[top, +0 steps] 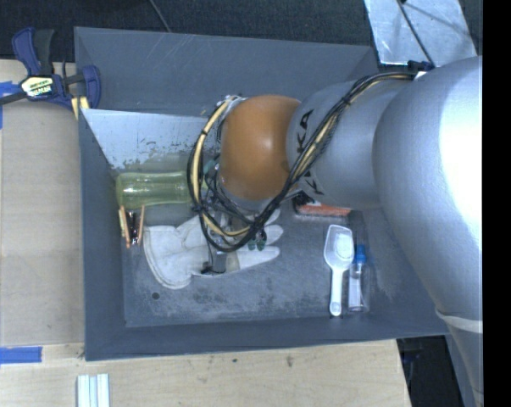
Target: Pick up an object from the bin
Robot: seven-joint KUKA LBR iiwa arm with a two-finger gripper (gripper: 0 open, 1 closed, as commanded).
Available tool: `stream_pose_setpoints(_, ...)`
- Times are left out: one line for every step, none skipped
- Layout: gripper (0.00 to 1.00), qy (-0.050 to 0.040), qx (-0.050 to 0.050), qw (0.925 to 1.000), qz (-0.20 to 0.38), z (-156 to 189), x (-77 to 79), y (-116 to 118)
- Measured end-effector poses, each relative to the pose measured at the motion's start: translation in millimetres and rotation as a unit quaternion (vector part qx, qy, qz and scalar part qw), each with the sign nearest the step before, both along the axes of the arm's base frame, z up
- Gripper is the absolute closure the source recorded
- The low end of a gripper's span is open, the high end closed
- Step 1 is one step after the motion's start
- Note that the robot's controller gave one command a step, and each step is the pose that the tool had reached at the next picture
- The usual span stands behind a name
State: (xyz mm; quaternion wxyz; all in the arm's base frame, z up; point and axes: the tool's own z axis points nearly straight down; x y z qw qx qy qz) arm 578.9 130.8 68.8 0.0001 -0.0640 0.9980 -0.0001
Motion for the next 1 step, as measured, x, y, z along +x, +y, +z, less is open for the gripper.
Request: stream_pose_setpoints(0.0, -0.0015, 0.0, 0.9999, 0.011, 1.6, 0.9, 2.2)
